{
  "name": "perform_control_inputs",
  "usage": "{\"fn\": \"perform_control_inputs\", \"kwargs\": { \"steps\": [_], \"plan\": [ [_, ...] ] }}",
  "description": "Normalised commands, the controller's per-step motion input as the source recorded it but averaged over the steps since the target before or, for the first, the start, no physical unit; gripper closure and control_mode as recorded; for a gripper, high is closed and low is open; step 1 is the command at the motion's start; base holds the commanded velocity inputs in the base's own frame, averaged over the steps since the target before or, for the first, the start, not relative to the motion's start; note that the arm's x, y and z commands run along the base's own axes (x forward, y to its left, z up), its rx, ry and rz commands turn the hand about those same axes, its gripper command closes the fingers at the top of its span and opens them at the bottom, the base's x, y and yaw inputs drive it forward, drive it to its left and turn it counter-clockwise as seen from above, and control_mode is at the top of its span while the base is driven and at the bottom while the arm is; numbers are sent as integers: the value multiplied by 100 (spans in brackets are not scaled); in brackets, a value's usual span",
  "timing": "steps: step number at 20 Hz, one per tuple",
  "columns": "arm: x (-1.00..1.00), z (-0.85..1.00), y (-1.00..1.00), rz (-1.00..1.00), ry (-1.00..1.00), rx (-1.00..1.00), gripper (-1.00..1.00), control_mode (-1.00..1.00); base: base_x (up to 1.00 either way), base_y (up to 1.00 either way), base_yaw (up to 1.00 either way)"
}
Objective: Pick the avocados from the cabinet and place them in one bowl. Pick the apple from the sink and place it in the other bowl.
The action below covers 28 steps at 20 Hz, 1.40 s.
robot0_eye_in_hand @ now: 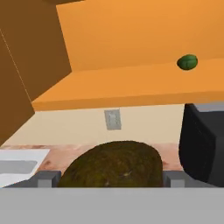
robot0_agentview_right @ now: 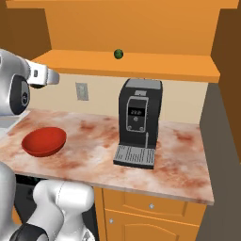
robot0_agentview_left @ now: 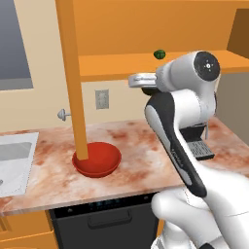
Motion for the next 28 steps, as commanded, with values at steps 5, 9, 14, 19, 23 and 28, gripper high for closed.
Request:
{"fn": "perform_control_inputs", "kwargs": {
  "steps": [5, 9, 14, 19, 23, 28],
  "plan": [
    [-23, -77, 21, 14, 11, -5, 100, -100, 0, 0, 0],
    [0, -89, 19, 16, 10, -11, 100, -100, 0, 0, 0],
    [23, -63, 12, 12, 6, -13, 100, -100, 0, 0, 0],
    [31, -51, 12, 0, 2, -15, 100, -100, 0, 0, 0],
    [44, -56, 27, 2, 17, -14, 100, -100, 0, 0, 0],
    [51, -62, 31, 12, 16, -6, 100, -100, 0, 0, 0]
  ]
}}
